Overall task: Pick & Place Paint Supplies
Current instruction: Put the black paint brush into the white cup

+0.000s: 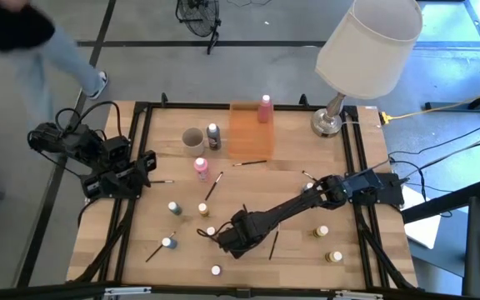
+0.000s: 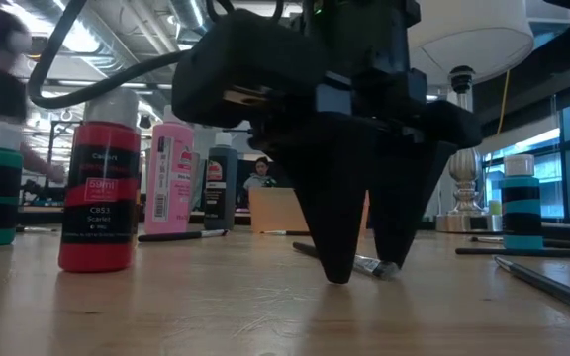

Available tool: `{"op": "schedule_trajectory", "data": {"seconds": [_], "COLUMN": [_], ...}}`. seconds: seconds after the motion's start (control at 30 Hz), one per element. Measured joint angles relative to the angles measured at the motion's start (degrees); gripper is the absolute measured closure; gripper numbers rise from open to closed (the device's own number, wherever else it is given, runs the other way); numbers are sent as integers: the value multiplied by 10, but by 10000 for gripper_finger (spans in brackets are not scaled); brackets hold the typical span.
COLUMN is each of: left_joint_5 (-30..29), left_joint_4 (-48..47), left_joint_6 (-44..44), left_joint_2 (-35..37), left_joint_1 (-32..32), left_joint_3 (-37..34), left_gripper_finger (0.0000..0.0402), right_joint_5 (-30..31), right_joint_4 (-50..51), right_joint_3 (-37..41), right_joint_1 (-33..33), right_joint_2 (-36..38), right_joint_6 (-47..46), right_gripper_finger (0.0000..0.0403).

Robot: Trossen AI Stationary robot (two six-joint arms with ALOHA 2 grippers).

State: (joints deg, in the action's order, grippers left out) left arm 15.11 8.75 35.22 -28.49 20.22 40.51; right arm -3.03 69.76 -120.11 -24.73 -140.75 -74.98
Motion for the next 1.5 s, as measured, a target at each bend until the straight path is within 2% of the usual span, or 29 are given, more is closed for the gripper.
{"op": "schedule_trajectory", "data": {"seconds": [0.37,0.83,1.5], "left_joint_5": [0,0,0], "left_joint_4": [0,0,0], "left_joint_6": [0,0,1], "left_joint_2": [0,0,0], "left_joint_1": [0,0,0], "left_joint_3": [0,0,0], "left_gripper_finger": [192,192,192], "right_joint_5": [-2,-4,-4], "right_joint_4": [-4,-4,-4], "right_joint_3": [0,0,0], "right_joint_1": [0,0,1], "right_joint_2": [0,0,0], "right_joint_6": [-11,-11,-11], "right_gripper_finger": [209,285,356]}}
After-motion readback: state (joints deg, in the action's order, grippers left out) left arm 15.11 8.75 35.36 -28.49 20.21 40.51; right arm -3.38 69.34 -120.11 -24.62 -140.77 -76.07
